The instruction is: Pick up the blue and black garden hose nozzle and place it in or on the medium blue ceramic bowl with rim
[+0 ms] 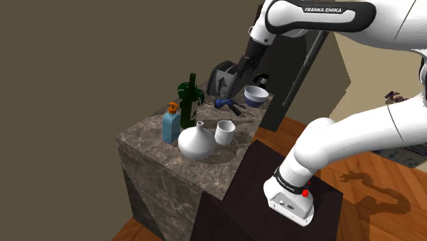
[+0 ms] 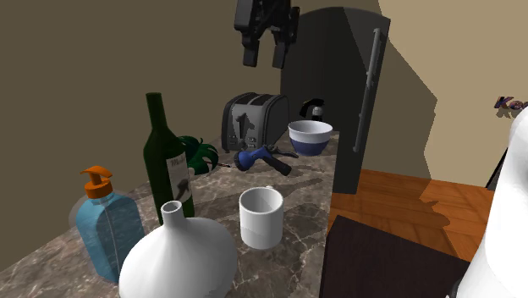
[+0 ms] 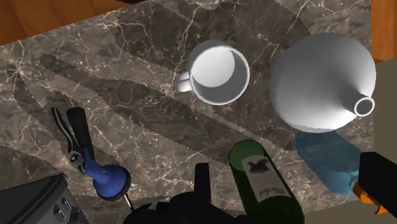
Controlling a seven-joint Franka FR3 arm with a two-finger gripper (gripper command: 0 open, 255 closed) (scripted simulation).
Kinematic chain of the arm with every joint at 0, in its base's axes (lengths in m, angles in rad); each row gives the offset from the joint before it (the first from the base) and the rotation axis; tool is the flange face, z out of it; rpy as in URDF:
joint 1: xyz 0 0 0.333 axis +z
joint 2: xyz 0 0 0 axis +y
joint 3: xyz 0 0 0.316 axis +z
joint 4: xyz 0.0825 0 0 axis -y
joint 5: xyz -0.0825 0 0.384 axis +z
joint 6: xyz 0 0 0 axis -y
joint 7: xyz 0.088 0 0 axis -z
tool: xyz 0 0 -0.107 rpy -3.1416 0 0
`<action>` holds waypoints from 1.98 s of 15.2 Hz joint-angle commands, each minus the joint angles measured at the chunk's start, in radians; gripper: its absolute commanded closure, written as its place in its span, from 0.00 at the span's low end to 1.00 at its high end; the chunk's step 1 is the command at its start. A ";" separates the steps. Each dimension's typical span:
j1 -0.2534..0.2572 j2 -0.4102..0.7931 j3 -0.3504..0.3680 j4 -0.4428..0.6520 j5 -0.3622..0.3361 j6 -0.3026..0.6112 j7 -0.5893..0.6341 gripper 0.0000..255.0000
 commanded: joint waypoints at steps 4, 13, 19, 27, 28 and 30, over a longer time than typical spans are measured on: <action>-0.009 0.115 -0.087 -0.020 -0.027 0.134 -0.122 0.00; 0.002 0.396 -0.245 0.031 0.007 0.354 -0.365 0.00; 0.012 0.632 -0.327 0.132 0.133 0.461 -0.572 0.00; -0.073 0.972 -0.318 0.352 0.365 0.515 -0.853 0.00; -0.092 1.013 -0.308 0.386 0.387 0.515 -0.880 0.00; -0.097 1.025 -0.301 0.388 0.395 0.525 -0.886 0.00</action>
